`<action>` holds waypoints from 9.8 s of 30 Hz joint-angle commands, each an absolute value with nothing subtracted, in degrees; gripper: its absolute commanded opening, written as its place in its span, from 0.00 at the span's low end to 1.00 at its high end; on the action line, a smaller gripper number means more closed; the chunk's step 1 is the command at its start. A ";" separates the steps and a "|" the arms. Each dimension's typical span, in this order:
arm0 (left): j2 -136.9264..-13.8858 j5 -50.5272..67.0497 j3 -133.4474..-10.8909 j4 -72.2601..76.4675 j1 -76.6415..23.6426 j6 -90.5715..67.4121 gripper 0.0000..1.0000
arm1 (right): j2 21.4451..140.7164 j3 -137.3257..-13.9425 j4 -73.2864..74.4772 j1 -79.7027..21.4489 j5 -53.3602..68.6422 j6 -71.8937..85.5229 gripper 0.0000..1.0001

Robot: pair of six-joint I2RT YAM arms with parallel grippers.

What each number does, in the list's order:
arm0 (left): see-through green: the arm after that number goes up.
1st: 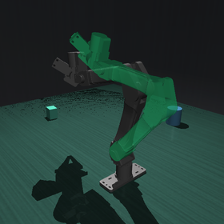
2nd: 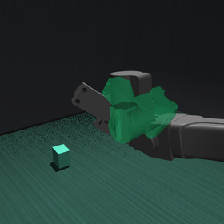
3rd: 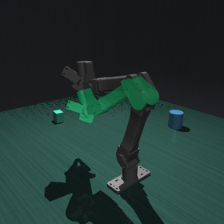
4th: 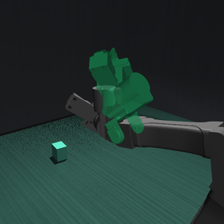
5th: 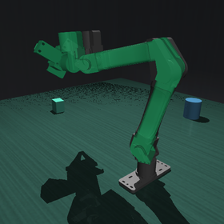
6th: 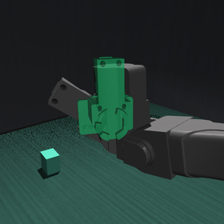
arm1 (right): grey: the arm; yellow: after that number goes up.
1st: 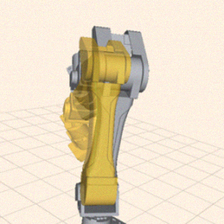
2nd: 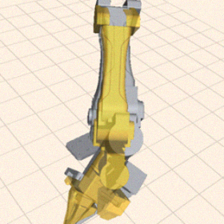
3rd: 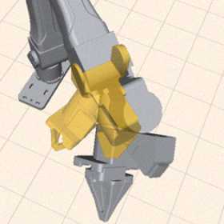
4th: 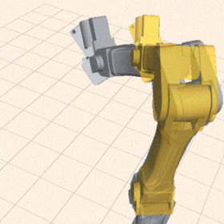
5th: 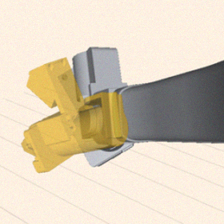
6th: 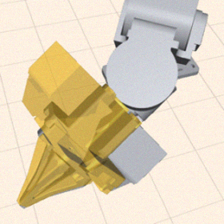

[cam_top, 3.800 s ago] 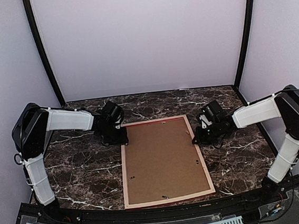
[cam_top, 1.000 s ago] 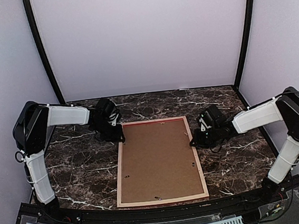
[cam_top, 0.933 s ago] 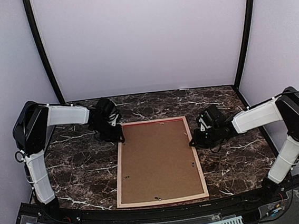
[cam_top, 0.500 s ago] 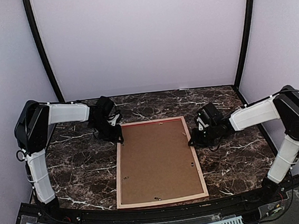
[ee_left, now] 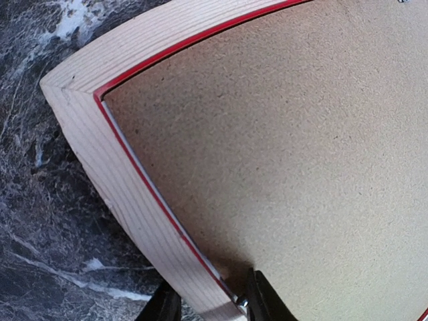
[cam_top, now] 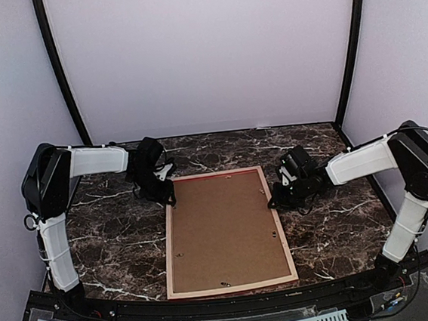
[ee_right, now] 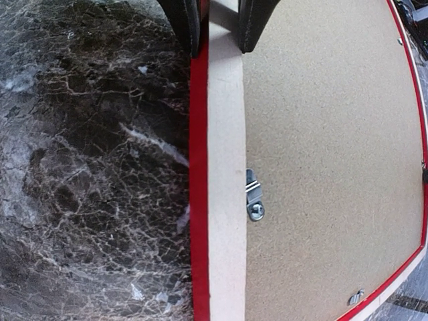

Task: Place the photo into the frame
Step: Press the fastener onto the backboard.

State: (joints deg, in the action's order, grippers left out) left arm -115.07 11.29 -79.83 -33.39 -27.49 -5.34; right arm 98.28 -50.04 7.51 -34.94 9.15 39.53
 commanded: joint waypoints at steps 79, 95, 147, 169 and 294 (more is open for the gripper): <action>-113.22 2.62 -77.81 -36.76 -27.43 -11.04 0.74 | 104.29 -47.86 5.29 -34.82 12.82 40.55 0.00; -111.51 7.17 -75.65 -36.91 -30.06 -8.94 0.70 | 104.44 -46.94 4.36 -34.89 13.11 41.13 0.00; -102.97 19.97 -64.93 -28.76 -25.17 -15.01 0.56 | 104.01 -45.71 3.35 -34.85 13.53 41.15 0.00; -105.26 19.21 -65.68 -28.00 -22.24 -15.13 0.52 | 104.76 -45.26 2.65 -34.88 13.97 41.35 0.00; -110.19 17.08 -75.98 -30.53 -27.49 -9.43 0.48 | 100.85 -40.54 -3.96 -35.68 15.08 45.90 0.00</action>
